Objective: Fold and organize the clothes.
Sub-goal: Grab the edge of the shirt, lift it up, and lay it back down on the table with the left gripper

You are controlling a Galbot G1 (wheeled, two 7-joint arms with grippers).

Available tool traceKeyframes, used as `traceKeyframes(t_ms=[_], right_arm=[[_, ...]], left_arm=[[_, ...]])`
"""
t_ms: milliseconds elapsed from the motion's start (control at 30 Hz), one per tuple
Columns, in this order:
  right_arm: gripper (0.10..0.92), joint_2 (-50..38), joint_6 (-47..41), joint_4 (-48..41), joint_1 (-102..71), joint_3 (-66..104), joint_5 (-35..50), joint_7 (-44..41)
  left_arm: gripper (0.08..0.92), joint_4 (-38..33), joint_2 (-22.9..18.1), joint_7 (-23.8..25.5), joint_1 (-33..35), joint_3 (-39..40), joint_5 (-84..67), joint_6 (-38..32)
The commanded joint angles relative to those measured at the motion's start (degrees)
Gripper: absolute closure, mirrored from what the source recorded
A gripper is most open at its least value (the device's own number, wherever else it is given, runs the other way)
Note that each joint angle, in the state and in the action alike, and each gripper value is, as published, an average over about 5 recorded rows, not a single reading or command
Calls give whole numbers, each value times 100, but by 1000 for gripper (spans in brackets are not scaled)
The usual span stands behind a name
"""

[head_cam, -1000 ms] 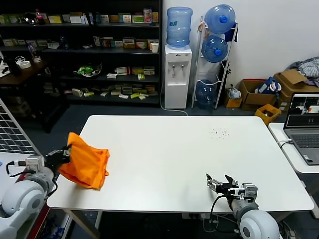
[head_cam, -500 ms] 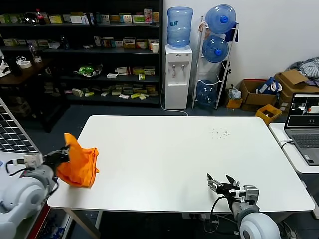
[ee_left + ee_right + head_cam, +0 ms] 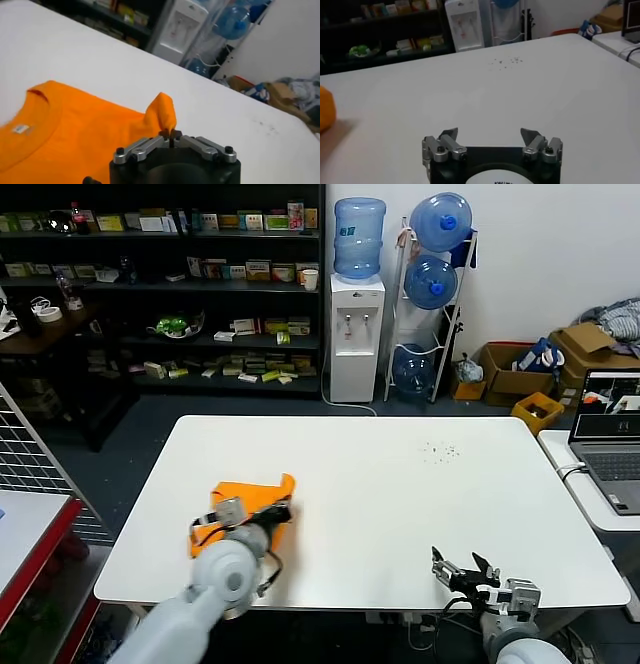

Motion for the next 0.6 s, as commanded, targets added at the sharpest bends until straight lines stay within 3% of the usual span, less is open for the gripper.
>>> traceKeyframes(t_ms=[33, 300, 600], right_arm=[[203, 95, -11, 119, -231, 212, -33, 4], [203, 45, -24, 67, -143, 184, 28, 15], [203, -32, -31, 148, -202, 300, 99, 14]], left_arm=[[903, 1602, -2217, -258, -889, 1019, 646, 52], [903, 1909, -2656, -220, -886, 1037, 950, 20], [903, 2261, -2683, -143, -923, 1058, 1254, -61]])
